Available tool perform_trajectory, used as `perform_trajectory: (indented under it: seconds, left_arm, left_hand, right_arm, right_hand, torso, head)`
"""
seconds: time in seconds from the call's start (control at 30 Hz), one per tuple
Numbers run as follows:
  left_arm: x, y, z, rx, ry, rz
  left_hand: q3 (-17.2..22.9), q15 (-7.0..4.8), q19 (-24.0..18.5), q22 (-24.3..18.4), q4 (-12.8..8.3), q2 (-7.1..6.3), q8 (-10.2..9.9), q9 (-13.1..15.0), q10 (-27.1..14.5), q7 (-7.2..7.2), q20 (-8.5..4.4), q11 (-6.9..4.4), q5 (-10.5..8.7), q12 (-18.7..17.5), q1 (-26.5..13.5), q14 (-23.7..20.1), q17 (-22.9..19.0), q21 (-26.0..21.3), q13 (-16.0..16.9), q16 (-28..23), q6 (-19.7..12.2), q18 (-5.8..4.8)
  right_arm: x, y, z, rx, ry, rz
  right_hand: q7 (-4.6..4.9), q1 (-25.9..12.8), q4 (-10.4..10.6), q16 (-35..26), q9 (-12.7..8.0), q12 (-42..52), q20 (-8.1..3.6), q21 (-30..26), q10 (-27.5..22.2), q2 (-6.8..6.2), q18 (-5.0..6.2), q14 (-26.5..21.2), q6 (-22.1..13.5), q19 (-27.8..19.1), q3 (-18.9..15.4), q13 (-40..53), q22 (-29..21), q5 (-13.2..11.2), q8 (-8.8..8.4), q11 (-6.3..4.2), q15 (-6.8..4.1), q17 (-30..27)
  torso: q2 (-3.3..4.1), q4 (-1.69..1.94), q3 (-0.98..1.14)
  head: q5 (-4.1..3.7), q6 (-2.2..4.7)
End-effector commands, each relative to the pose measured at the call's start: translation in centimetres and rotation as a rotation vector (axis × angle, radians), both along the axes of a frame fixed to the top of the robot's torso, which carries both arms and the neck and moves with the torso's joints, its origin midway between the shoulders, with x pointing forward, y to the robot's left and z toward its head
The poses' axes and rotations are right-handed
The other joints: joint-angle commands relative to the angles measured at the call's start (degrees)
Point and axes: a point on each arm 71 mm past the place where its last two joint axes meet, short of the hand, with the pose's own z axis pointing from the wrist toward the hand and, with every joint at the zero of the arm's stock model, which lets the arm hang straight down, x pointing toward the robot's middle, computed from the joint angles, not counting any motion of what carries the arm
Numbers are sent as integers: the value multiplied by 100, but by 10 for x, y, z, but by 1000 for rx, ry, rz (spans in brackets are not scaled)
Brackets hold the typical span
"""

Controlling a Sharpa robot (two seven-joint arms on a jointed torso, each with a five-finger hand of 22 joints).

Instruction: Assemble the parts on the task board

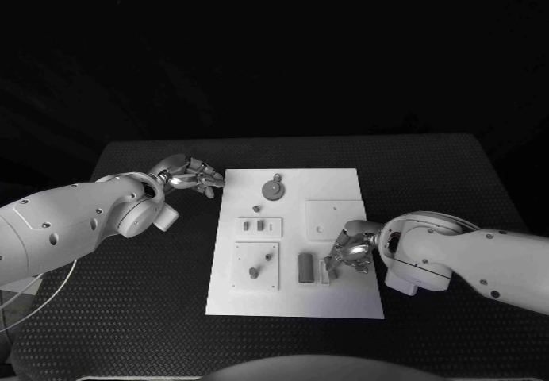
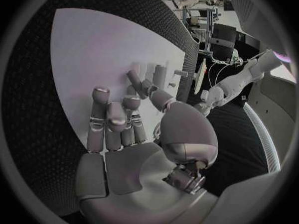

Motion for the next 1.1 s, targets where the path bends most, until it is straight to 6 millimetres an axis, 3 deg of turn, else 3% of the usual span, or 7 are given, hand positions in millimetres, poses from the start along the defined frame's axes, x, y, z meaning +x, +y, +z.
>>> perform_trajectory:
  seconds: [0.03, 0.3, 0.83, 1.1]
  left_arm:
    - [0, -2, 1, -6, 1, -13]
    - [0, -2, 1, -6, 1, -13]
    - [-1, -1, 0, -6, 3, -13]
    - [-1, -2, 0, -6, 3, -14]
  left_hand:
    - [0, 1, -31, -10, 21, -5, -6, -7, -16, -1, 2, 14, -22, 35, -52, 56, 7, 26, -7, -35, -2, -9]
    - [-2, 2, -32, -10, 23, -7, -6, -7, -16, -1, 2, 14, -22, 35, -54, 56, 10, 26, -8, -37, -2, -9]
    - [-3, 2, -33, -11, 26, -9, -4, -7, -15, -1, 2, 14, -22, 35, -56, 57, 15, 26, -9, -43, -1, -8]
    - [-3, 1, -33, -11, 27, -8, -4, -7, -15, -2, 1, 14, -22, 35, -55, 58, 18, 26, -10, -45, -1, -8]
  right_arm:
    - [-3, 1, -1, 26, 37, -10]
    - [-3, 0, -2, 20, 50, -5]
    - [-4, -1, -5, -15, 88, 40]
    - [-2, 1, -5, -13, 76, 38]
  right_hand:
    - [3, -78, 30, 8, 9, 26, -9, 28, 36, -13, 76, -4, 37, 38, 14, -9, 84, 11, 22, 4, -52, -8]
    - [-3, -145, 44, 4, 4, 25, -9, 22, 41, -32, 76, 4, 52, 53, 16, -14, 79, 11, 31, -2, -57, -10]
    - [-23, -799, 304, -20, -58, 10, -19, -32, 40, -26, 76, 15, 120, 90, 70, -35, 73, 11, 62, -21, -76, -15]
    - [-23, -861, 337, -21, -67, 9, -22, -37, 36, -24, 76, 13, 119, 89, 85, -35, 76, 11, 61, -22, -77, -13]
  torso:
    - [-1, -2, -2]
    - [0, 2, 0]
    - [-1, 2, -1]
    - [0, -1, -1]
  head:
    - [0, -1]
    - [9, -9]
    - [14, -27]
    - [9, -27]
